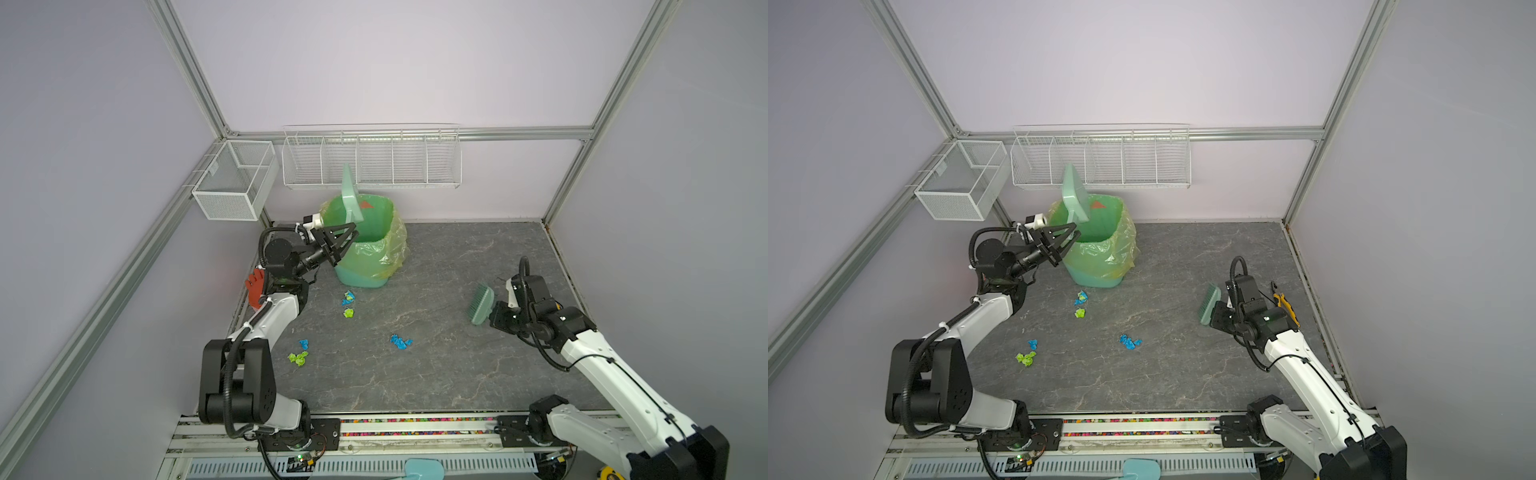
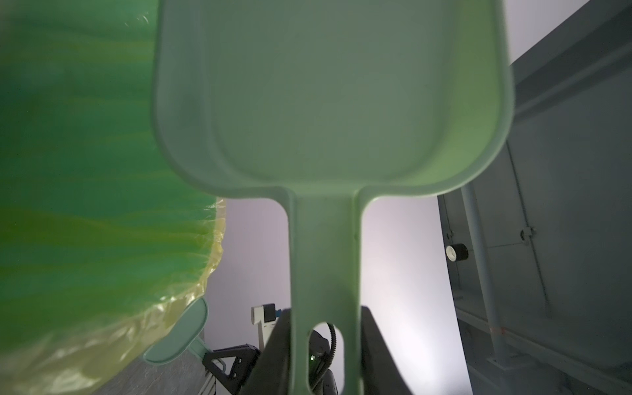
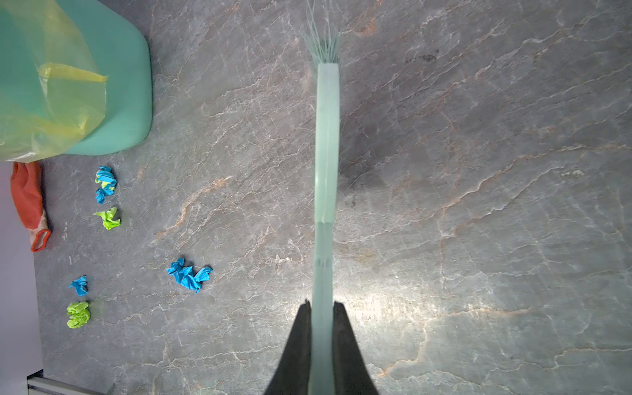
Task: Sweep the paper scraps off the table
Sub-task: 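Lower the empty dustpan to the table with left gripper while right brings brush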
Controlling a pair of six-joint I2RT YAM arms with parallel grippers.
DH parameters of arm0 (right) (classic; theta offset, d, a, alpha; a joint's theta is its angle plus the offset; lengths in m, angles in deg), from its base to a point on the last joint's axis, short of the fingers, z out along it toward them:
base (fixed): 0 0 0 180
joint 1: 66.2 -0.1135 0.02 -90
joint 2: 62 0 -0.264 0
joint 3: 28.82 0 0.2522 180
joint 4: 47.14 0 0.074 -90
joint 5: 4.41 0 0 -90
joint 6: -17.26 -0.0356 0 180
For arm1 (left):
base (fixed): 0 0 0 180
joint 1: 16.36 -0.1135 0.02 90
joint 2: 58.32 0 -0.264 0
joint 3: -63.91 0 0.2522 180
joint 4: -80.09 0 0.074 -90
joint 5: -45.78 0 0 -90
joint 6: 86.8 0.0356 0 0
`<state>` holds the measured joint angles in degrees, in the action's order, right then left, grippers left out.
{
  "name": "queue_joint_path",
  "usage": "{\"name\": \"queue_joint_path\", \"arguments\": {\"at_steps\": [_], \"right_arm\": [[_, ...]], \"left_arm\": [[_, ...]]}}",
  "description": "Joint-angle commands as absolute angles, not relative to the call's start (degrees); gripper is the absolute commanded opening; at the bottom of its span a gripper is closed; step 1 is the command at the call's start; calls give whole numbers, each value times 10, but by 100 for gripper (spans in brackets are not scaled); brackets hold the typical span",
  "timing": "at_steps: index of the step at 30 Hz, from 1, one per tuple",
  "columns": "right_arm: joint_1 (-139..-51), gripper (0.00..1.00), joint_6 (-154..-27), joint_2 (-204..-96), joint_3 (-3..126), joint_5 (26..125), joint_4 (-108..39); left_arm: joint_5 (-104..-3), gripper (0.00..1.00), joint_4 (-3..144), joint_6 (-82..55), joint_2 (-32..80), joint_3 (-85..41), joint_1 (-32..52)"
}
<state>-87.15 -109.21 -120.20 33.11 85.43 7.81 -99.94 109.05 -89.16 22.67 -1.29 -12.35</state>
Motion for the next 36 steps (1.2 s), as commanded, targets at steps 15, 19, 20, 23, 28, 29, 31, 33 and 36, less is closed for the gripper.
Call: {"name": "queue_joint_path", "arguments": {"at_steps": [15, 19, 20, 23, 28, 29, 31, 33, 36], "right_arm": [[-949, 7, -1091, -1272, 413, 827, 40], [-960, 7, -1094, -1277, 421, 825, 38], [-963, 7, -1094, -1279, 424, 825, 38], [-973, 7, -1096, -1283, 433, 822, 43], [-997, 7, -1104, -1297, 457, 819, 52], [-1004, 7, -1106, -1302, 464, 819, 54], [-1021, 7, -1108, -1312, 474, 822, 53], [-1042, 7, -1112, -1324, 483, 826, 47], [-1072, 7, -1121, -1344, 498, 829, 36]], "left_arm": [[-880, 0, 411, -331, 108, -182, -87], [-845, 0, 380, -304, 95, -188, -71], [-835, 0, 374, -298, 91, -188, -68], [-815, 0, 363, -287, 76, -181, -60], [-798, 0, 340, -269, 48, -168, -56], [-796, 0, 338, -268, 40, -164, -56], [-796, 0, 329, -264, 28, -159, -53], [-792, 0, 314, -256, 18, -157, -48], [-783, 0, 287, -243, 5, -157, -42]]}}
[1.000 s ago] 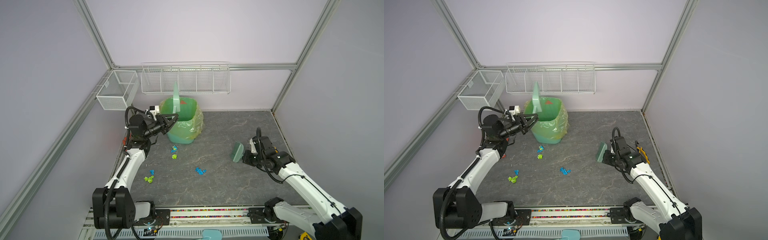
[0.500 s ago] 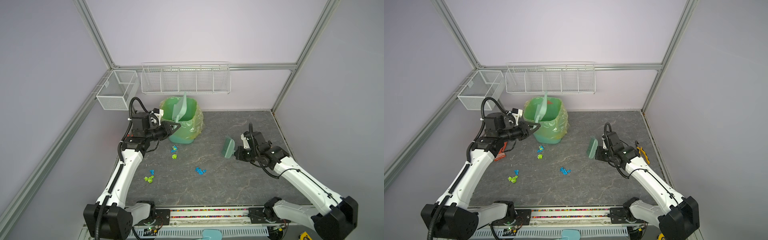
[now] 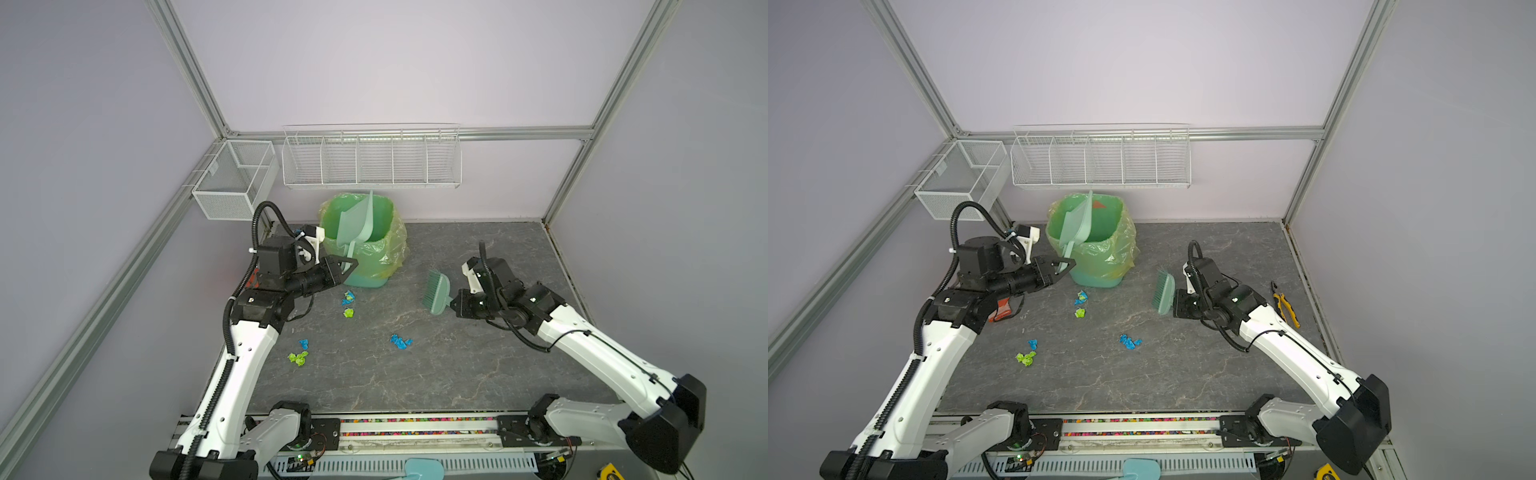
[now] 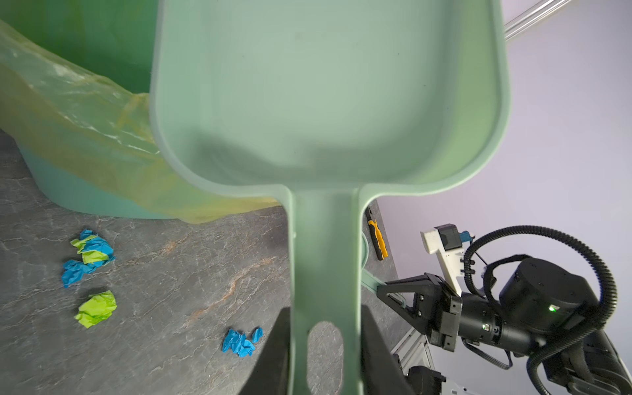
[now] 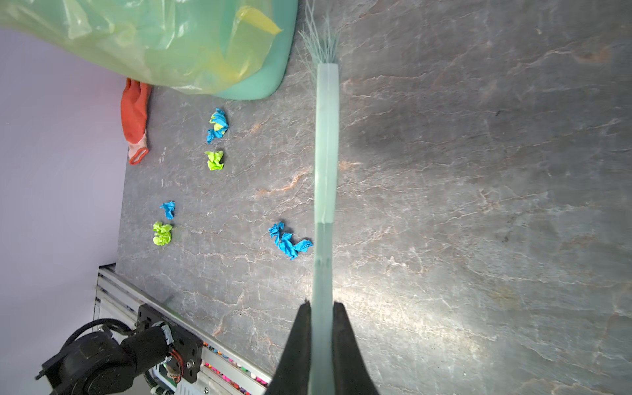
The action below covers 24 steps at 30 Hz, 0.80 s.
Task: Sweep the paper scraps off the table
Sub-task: 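Lower the empty dustpan to the table with left gripper while right brings brush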
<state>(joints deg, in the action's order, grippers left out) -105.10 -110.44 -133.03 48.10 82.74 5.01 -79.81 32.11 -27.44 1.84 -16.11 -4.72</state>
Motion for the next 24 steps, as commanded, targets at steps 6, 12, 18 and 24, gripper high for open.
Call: {"name": "queue_joint_path", "arguments": {"at_steps": [6, 12, 18, 24], "right_arm": [[-1126, 7, -1137, -1386, 535, 833, 30], [-1175, 7, -1163, -1435, 550, 823, 19], [-1212, 7, -1183, -1467, 553, 817, 10], [-1229, 7, -1186, -1480, 552, 810, 10]], "left_arm": [[-750, 0, 241, -224, -29, -149, -37], [-729, 0, 222, -220, -55, -105, -33], [-709, 0, 196, -204, -57, -99, -26], [-689, 0, 177, -194, -59, -101, -15]]}}
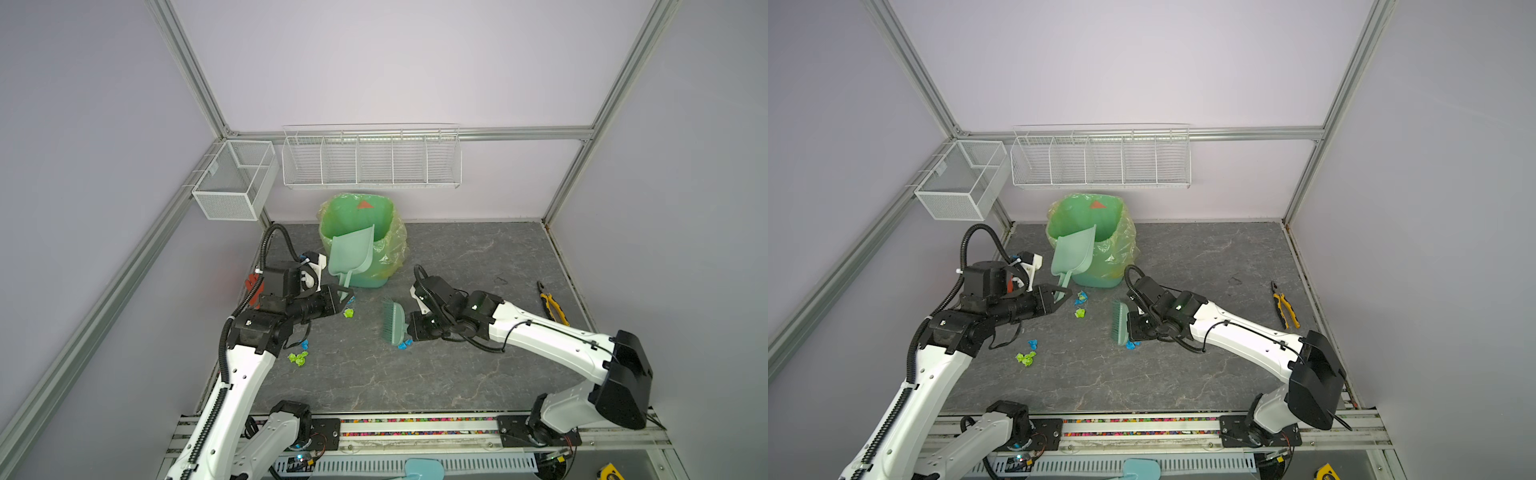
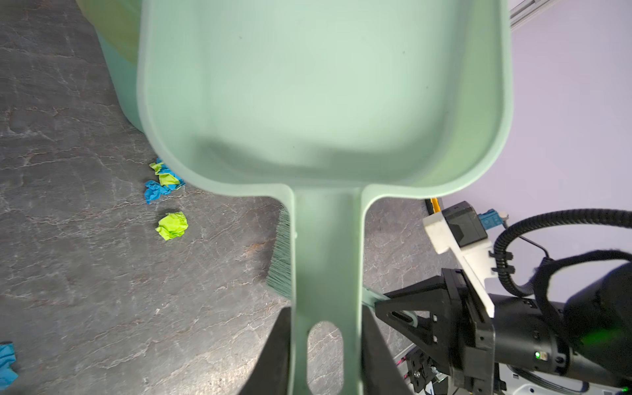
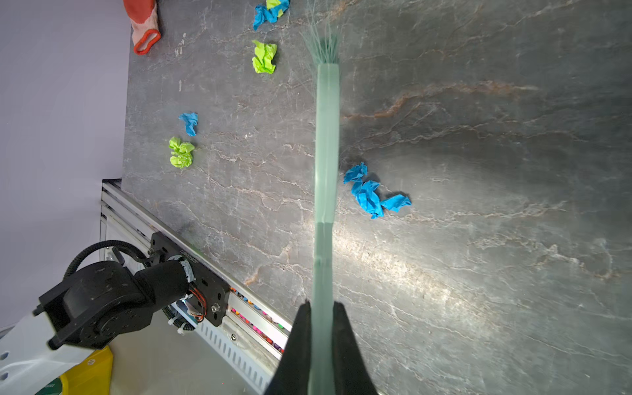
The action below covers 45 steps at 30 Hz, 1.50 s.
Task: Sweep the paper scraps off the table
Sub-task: 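Lower the empty dustpan to the table with left gripper while right brings brush, then slide the dustpan toward the blue scraps with the left gripper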
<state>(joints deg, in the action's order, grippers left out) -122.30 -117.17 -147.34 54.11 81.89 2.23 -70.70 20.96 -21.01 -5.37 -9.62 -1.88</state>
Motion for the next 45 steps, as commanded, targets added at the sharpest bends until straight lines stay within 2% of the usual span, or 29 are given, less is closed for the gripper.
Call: {"name": "queue_joint_path", "arguments": {"at_steps": [1, 7, 20, 33, 45], "right_arm": [[-1229, 7, -1186, -1484, 551, 808, 12], [-1227, 7, -1173, -1497, 552, 816, 48], [-1198, 7, -1136, -1483, 538, 851, 137], [-1102, 7, -1076, -1410, 495, 868, 210], [-997, 7, -1064, -1331, 490, 810, 206]], "left_arm": [[-687, 0, 175, -194, -59, -99, -14], [-671, 0, 151, -179, -65, -105, 2], [-601, 0, 131, -171, -72, -129, 92], [-594, 0, 113, -137, -89, -160, 110], [-520, 0, 141, -140, -9, -197, 241]]}}
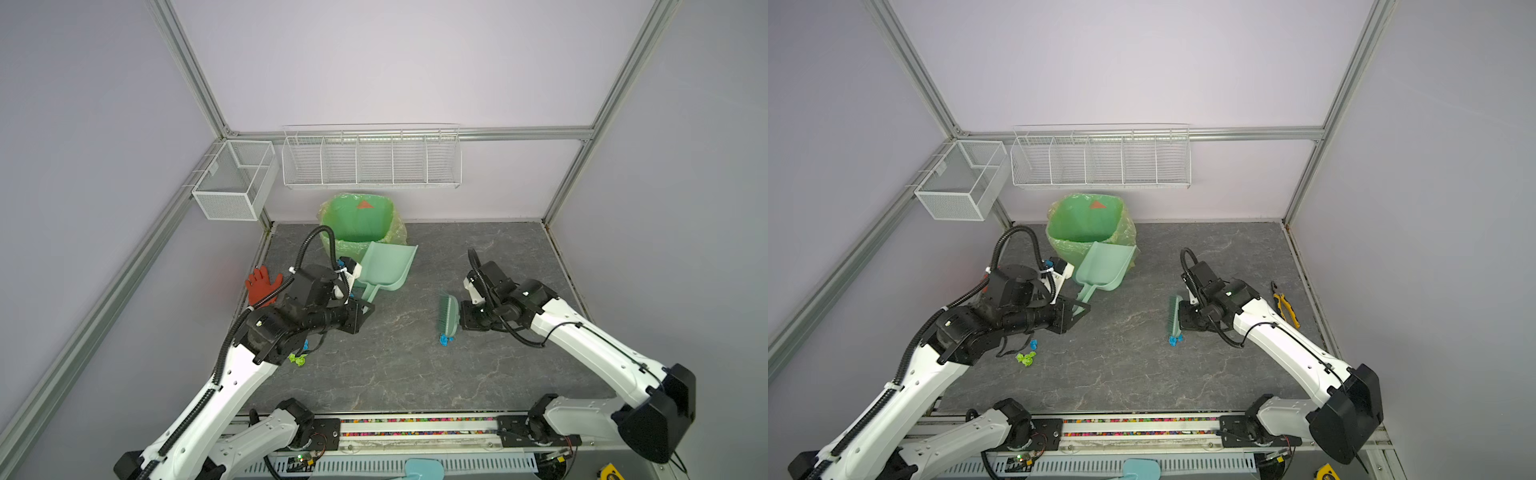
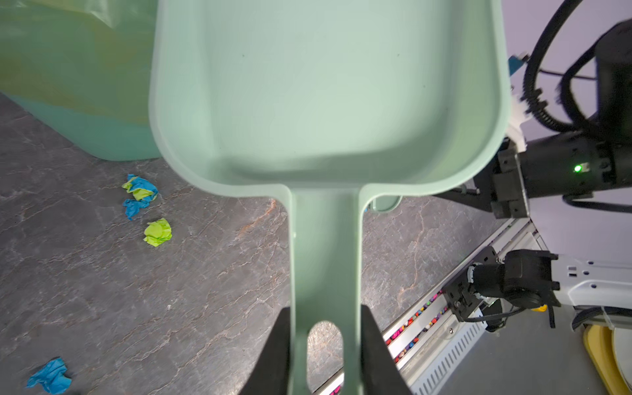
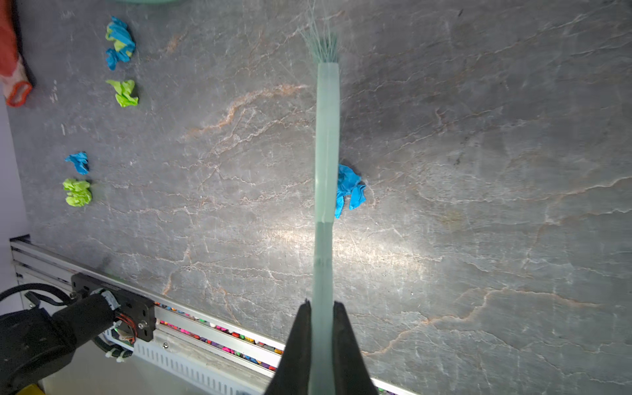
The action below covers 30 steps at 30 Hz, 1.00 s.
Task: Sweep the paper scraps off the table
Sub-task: 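Slide the dustpan toward the blue scraps with the left gripper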
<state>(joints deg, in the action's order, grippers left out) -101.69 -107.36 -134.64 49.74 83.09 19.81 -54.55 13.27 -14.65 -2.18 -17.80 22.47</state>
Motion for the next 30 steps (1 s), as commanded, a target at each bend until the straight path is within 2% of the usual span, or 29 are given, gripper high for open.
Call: {"name": "queue_joint_path", "arguments": {"at_steps": [1, 14, 26, 30], "right_arm": [[-987, 7, -1062, -1329, 490, 801, 204], [-926, 7, -1045, -1312, 515, 799, 250], [-917, 7, -1022, -1317, 550, 843, 305], [-917, 7, -1019, -1315, 548, 851, 310]], "left_arm": [[-513, 0, 143, -140, -4, -199, 250], [-492, 0, 137, -123, 24, -165, 325], [-454, 0, 116, -140, 27, -103, 363], [-436, 0, 121, -160, 37, -90, 400]]}}
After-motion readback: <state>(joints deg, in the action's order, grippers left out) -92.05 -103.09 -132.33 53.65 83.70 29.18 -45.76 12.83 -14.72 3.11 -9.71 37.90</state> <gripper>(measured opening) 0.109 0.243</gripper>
